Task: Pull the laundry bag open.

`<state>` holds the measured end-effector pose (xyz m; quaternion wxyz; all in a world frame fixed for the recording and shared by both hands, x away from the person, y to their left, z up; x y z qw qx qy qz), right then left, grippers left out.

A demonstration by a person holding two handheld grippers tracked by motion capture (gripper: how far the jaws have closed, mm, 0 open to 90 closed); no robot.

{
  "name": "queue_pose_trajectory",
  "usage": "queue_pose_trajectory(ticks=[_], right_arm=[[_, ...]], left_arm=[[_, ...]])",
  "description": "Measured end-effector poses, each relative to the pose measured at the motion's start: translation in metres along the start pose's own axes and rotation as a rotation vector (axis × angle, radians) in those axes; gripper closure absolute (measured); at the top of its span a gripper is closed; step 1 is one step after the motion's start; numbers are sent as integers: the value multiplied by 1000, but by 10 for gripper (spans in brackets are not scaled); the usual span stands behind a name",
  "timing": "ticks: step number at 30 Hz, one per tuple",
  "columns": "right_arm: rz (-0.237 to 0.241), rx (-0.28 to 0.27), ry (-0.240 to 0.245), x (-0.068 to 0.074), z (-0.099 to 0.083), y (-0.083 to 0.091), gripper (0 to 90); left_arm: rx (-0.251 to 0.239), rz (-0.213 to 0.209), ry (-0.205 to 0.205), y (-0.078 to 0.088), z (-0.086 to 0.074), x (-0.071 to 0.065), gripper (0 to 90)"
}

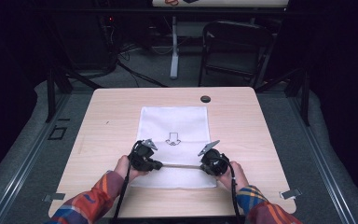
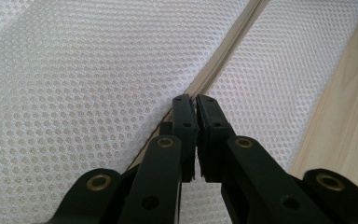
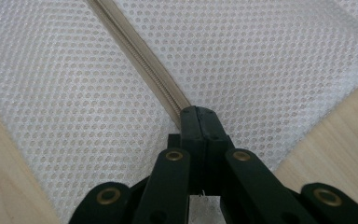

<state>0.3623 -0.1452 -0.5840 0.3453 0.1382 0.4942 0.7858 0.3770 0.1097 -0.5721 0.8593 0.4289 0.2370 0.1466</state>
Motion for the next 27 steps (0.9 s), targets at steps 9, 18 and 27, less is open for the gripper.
queue_pose_trajectory(ticks=[9, 18, 27], right_arm=[[-15, -1, -4, -4, 0, -1, 900], [-11, -1, -13, -5, 1, -1, 900], [-13, 6, -4, -6, 1, -1, 900]], left_arm=[[-10, 20, 22, 9, -8, 7, 874], [-12, 31, 29, 13, -12, 9, 874], [-14, 31, 31, 13, -12, 9, 874]])
Point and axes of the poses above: each handheld gripper's, and its own axes: y roughly backward along the jaws, z roughly out of its top, x roughly to its left, the point moved 3 cm from there along -y, roughly forward along the jaws, and after that the axes turned 6 degrees about -z, right-handed, at the moved point
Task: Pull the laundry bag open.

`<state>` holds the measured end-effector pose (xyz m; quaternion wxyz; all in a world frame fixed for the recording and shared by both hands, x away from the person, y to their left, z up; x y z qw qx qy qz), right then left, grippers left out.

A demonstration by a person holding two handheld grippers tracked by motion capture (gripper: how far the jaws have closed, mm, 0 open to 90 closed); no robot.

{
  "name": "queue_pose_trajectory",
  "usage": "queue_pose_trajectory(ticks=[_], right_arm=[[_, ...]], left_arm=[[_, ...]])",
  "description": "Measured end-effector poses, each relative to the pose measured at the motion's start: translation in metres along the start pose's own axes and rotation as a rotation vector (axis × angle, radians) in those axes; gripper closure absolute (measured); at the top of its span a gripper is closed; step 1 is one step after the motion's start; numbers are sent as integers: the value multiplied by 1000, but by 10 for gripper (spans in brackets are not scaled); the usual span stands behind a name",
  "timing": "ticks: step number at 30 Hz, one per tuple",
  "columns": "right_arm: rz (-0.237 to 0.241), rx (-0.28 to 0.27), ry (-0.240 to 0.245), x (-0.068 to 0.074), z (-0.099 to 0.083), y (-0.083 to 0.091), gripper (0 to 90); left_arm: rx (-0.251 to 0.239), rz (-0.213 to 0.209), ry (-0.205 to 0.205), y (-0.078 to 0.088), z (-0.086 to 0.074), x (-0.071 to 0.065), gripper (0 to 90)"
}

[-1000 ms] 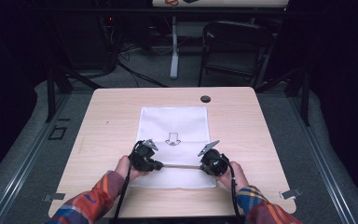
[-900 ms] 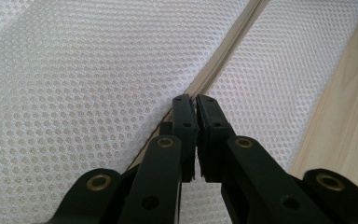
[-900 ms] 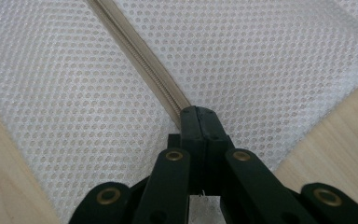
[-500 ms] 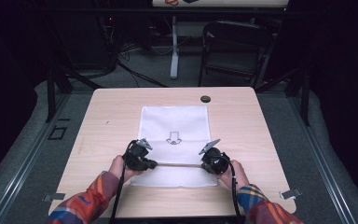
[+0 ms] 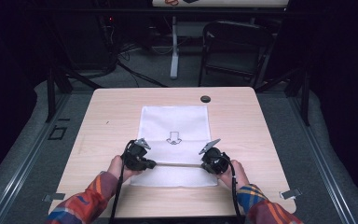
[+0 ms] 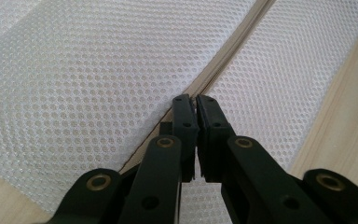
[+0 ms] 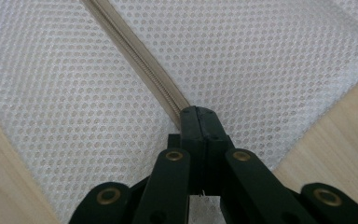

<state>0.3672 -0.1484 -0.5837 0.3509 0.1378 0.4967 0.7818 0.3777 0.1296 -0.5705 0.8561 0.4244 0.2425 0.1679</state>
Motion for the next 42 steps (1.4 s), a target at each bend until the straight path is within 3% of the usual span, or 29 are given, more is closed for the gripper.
queue_pose_trajectory(ticks=[23, 24, 27, 34, 42], right_arm=[[4, -9, -19, 0, -1, 0, 900], [4, -8, -20, 0, -1, 0, 900], [3, -8, -21, 0, -1, 0, 900], [5, -7, -20, 0, -1, 0, 900], [0, -5, -2, 0, -1, 0, 900]], left_arm=[[-9, 1, 1, 3, 0, -2, 875], [1, 19, -5, 4, 0, -2, 875], [-15, 6, 18, 7, -2, 2, 875], [-10, 8, 5, 7, -3, 0, 876], [-6, 37, 32, 15, -12, 10, 876]])
Point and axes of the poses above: each handheld gripper's, and its own axes: y roughly backward along the jaws, z roughly out of its top, x roughly to its left, the point moved 3 cm from there along -y, roughly forward along the jaws, and after that the axes turned 6 degrees about -z, right-handed, at the moved point
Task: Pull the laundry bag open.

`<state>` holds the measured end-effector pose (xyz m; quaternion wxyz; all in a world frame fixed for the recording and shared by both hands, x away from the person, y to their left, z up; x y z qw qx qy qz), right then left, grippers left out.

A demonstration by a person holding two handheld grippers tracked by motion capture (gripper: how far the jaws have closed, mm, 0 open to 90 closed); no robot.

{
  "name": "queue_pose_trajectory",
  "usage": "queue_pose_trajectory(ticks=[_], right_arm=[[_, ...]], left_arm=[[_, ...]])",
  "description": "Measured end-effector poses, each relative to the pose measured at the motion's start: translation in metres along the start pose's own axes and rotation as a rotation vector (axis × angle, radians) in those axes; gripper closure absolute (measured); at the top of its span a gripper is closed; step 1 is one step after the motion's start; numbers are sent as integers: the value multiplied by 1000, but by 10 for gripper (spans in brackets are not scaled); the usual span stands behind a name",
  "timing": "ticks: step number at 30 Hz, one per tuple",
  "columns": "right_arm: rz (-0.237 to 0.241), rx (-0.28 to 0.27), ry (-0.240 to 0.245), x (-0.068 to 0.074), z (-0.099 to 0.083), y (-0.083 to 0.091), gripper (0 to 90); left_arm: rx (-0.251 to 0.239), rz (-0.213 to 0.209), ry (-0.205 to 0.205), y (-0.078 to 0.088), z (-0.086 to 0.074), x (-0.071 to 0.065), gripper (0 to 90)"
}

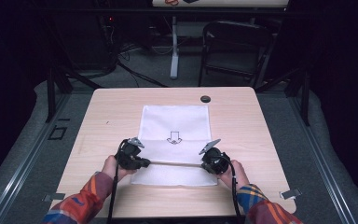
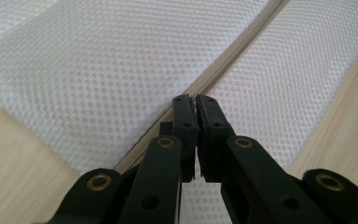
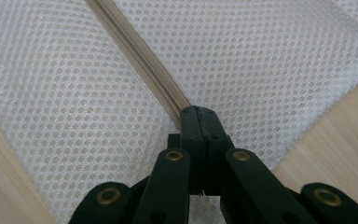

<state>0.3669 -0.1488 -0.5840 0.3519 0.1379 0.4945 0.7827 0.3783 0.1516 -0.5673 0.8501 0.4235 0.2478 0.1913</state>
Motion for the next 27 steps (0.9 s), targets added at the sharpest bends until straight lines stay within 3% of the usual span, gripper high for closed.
queue_pose_trajectory(ticks=[2, 5, 8, 12, 13, 16, 27], right_arm=[[2, -7, -11, 0, 0, 0, 900], [0, -13, -8, 0, 0, -1, 900], [2, -5, -6, -1, 0, 0, 900], [15, -19, -15, -2, -1, -1, 900], [11, -12, -6, -3, -1, -1, 900], [13, -18, -14, -2, -1, -1, 900], [11, -14, -9, -1, 0, -1, 900]], left_arm=[[-15, -7, 17, 2, -2, 2, 876], [1, 8, 6, 3, -3, 2, 876], [-12, -6, 27, 4, -5, 4, 876], [-6, -2, 23, 5, -6, 5, 876], [-2, 15, 29, 5, -7, 5, 876], [-15, -8, 42, 8, -8, 6, 876], [7, 9, 48, 9, -12, 8, 877]])
Point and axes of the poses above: each handheld gripper's, and its own axes: y roughly backward along the jaws, z roughly out of its top, x roughly to its left, the point moved 3 cm from there along -y, roughly forward along the jaws, and after that the axes turned 6 degrees about -z, right-handed, at the moved point
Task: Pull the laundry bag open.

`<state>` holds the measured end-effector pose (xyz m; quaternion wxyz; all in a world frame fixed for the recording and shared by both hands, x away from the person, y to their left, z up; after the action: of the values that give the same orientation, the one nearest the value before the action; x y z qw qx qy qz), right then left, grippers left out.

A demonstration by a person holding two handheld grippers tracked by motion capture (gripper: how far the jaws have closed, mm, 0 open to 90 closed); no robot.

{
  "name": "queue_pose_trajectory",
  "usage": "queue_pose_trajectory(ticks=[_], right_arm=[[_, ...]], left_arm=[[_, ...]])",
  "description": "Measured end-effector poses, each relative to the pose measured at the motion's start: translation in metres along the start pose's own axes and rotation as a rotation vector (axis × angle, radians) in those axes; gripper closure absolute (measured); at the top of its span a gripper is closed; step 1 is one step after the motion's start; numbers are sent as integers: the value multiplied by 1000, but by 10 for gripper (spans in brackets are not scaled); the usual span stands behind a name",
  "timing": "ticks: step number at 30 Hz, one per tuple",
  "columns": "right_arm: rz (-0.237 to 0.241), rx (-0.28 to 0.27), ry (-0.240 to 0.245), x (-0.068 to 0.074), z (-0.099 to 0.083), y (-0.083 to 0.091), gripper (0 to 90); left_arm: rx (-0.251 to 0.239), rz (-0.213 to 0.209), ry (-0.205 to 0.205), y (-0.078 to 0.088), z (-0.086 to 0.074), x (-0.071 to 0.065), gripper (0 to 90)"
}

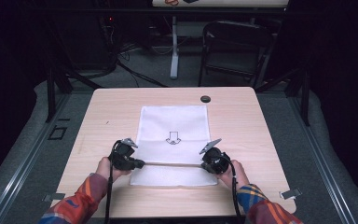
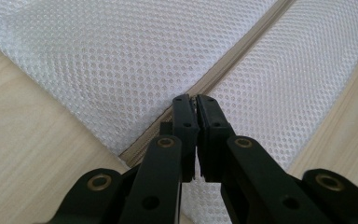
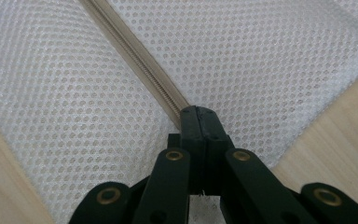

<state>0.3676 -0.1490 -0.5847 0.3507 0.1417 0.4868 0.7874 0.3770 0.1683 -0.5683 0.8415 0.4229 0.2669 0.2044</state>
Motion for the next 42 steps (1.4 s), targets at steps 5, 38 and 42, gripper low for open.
queue_pose_trajectory(ticks=[5, 38, 42], right_arm=[[-1, -20, -6, 2, 0, -1, 900], [29, -88, -5, 1, 5, 12, 578], [17, -87, -10, -2, 8, 24, 377]], left_arm=[[-11, 15, 31, 2, -2, 5, 878], [7, 113, 105, 20, -20, 15, 455], [-34, 145, 100, 31, -18, 12, 333]])
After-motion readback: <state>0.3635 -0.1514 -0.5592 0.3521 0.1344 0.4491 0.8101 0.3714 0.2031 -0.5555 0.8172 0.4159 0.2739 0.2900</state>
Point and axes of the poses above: each handheld gripper's, and its own axes: y roughly backward along the jaws, z roughly out of its top, x roughly to its left, the point moved 3 cm from there along -y, roughly forward along the jaws, and after that the axes turned 6 degrees about -z, right-handed, at the moved point
